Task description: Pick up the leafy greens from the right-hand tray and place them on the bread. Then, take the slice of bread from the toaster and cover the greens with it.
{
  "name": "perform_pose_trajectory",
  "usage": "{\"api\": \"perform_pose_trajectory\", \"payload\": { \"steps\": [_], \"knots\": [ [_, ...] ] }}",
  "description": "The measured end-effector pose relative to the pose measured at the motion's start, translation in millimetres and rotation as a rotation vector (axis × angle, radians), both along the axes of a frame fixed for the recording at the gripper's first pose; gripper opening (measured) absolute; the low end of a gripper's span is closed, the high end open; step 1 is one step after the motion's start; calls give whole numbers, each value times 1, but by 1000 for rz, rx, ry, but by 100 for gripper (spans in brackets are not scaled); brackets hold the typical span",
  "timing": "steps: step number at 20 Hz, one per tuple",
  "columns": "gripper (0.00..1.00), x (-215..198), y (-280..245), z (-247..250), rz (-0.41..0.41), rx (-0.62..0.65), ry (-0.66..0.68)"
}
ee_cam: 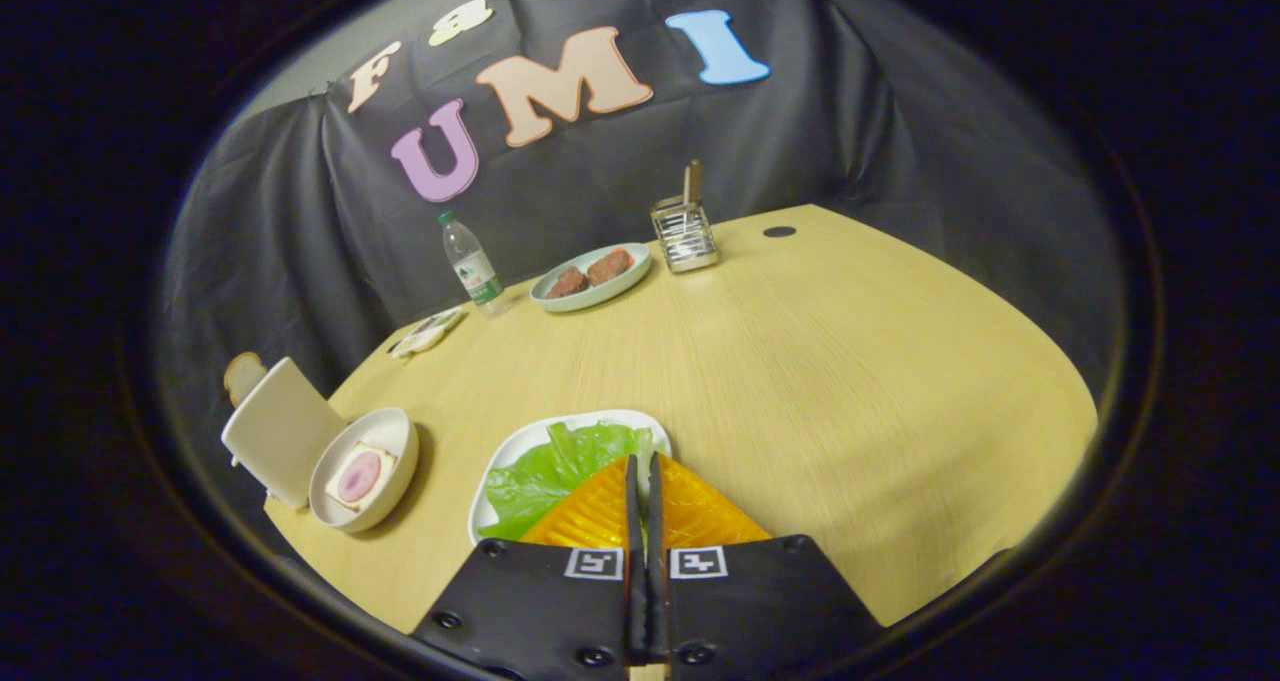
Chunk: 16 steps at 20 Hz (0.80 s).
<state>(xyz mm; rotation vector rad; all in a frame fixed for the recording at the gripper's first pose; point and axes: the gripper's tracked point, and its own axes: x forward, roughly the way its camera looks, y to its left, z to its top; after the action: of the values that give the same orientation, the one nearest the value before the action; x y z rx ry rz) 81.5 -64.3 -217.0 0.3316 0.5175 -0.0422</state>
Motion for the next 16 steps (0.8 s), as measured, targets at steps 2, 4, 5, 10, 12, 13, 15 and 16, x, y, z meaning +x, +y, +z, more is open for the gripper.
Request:
{"api": "perform_pose_trajectory", "payload": {
  "steps": [2,4,5,10,12,13,15,16],
  "knots": [
    [3,0,2,8,0,23,-23],
    [3,-2,1,13,-11,28,-36],
    [3,-2,1,18,-15,28,-49],
    [3,-7,16,51,2,43,-122],
    [3,-8,29,63,25,46,-148],
    [3,-8,34,69,30,42,-161],
    [3,-8,46,81,46,43,-181],
    [3,-8,54,87,54,45,-193]
  ]
}}
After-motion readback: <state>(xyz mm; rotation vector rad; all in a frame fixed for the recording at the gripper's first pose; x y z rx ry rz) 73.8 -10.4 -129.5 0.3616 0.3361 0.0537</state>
